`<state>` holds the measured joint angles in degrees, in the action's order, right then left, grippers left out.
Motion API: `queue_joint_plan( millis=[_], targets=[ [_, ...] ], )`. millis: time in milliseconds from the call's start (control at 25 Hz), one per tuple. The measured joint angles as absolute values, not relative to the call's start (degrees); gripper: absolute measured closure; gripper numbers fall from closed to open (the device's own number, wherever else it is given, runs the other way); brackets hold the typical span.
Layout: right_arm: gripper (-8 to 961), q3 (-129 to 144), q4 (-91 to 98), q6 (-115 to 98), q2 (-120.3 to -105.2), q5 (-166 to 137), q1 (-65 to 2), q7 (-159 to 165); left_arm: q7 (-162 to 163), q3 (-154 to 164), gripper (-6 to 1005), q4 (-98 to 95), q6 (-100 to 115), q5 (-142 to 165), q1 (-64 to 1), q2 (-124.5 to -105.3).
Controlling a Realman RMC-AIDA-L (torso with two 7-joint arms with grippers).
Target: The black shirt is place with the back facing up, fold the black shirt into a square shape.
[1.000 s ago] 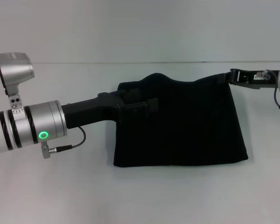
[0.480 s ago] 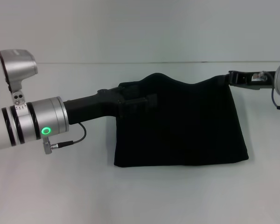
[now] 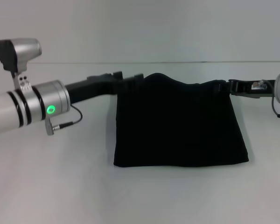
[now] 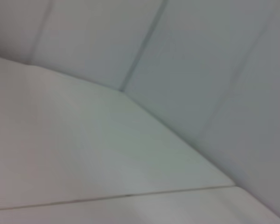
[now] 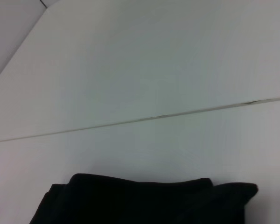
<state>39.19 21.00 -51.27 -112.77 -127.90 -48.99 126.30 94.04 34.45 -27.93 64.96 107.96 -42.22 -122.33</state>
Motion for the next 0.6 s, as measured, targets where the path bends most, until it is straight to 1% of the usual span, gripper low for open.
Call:
queue_joint_plan(
  millis=[40,160,400,600],
  targets=[
    [847,39.1,21.2,-51.6,-112.63,-127.8,-48.8,126.3,95.1,34.6,133,-27.9,62.9,108.1,-42.8,-122.34],
    [601,38.6,21.9,-52.4,-112.25,-127.6,-47.8,126.3,97.6,35.5,138,-27.4,58.6,108.2,-44.0,-122.25],
    [357,34.8,28.4,-58.3,-112.06,-127.1,-44.1,125.9,101.7,38.3,149,-26.5,51.0,108.2,-45.3,-122.01],
    [310,33.5,31.5,-65.3,-111.61,-124.1,-42.0,123.6,104.5,42.9,158,-25.3,46.1,108.3,-46.0,-121.99]
  ],
)
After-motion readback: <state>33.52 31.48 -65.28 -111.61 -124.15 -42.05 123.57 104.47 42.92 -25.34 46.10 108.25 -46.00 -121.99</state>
